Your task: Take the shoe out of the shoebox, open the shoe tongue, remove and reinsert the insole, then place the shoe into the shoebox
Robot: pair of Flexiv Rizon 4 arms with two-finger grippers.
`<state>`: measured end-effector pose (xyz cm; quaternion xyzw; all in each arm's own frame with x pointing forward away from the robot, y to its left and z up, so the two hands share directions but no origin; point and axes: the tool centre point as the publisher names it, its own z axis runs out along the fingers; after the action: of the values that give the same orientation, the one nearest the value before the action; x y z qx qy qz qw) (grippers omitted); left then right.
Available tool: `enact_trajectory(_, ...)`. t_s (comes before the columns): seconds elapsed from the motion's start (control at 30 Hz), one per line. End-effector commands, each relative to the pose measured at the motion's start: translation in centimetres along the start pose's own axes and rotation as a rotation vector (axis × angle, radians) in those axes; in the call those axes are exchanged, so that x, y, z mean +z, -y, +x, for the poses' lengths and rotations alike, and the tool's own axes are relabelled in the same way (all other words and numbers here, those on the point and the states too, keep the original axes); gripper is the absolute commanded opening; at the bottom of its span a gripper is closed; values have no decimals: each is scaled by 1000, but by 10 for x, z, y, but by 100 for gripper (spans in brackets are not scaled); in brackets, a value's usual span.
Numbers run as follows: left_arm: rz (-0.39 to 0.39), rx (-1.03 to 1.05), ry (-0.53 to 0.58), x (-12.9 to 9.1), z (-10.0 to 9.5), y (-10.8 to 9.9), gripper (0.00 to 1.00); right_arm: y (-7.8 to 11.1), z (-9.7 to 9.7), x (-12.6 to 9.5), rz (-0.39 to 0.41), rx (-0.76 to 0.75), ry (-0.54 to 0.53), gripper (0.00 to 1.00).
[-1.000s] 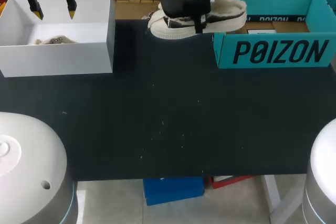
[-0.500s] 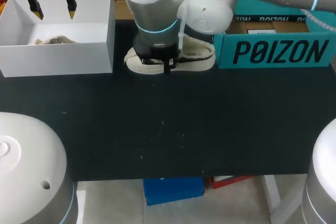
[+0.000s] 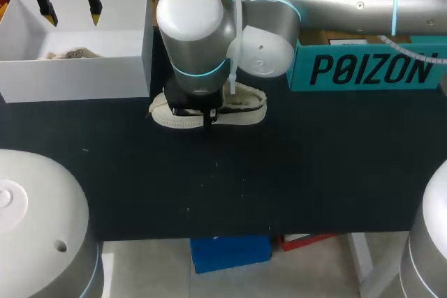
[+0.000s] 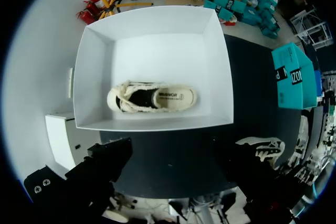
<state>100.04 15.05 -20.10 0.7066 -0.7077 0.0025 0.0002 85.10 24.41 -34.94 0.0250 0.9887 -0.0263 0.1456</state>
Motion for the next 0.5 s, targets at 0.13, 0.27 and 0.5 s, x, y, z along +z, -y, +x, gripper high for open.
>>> enact_trajectory(0.13, -2, 0, 2, 0, 0, 0, 100, -6, 8, 18, -46, -18, 30, 0)
enact_trajectory(0.27, -2, 0, 2, 0, 0, 0, 100, -9, 9, 25, -58, -25, 26, 0)
enact_trajectory(0.5, -2, 0, 2, 0, 0, 0, 100, -11, 14, 40, -78, -31, 4, 0)
